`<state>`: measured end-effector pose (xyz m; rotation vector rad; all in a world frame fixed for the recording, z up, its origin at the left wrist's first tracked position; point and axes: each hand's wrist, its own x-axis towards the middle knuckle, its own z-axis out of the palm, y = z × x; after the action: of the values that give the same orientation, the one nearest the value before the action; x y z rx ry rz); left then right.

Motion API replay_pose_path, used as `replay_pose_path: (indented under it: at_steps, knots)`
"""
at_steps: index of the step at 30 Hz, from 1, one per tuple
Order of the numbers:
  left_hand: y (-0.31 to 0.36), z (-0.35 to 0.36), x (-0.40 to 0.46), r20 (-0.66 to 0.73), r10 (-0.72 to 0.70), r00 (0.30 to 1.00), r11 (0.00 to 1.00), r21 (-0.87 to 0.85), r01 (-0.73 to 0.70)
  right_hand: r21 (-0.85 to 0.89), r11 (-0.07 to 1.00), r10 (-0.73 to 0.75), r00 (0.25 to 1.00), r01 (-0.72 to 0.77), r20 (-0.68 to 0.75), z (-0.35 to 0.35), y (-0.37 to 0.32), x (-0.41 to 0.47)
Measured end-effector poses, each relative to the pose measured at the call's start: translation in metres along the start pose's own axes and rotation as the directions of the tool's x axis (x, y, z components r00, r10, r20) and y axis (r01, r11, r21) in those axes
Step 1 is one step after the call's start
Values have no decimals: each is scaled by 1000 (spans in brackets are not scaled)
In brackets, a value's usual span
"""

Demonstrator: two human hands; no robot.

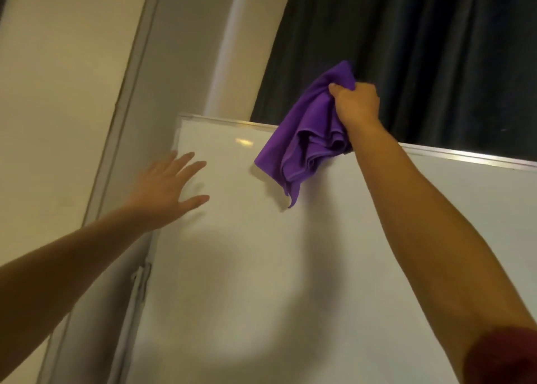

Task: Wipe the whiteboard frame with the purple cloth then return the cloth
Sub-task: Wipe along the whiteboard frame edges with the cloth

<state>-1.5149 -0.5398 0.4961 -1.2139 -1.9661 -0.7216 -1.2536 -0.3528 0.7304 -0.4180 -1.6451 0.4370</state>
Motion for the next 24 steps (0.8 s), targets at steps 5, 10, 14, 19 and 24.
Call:
replay_pose_path:
  at_steps: [5,10,14,19,24]
  knots:
    - [-60,40,39,22,37,999,998,-46,-36,-14,1000,28,999,-28,-40,82,-15,55]
    - [-112,73,68,26,65,998,995,79,-66,-47,997,63,996,-61,56,152,-34,100]
    - [-135,81,87,-22,156,988,986,57,-154,-79,997,-21,972,3,-235,175,-60,137]
    - [-151,96,102,-133,338,932,941,29,-337,-400,851,-358,933,340,30,236,-78,126]
    - [-164,123,108,-80,397,914,912,-80,-403,-467,636,-320,761,614,564,327,-40,42]
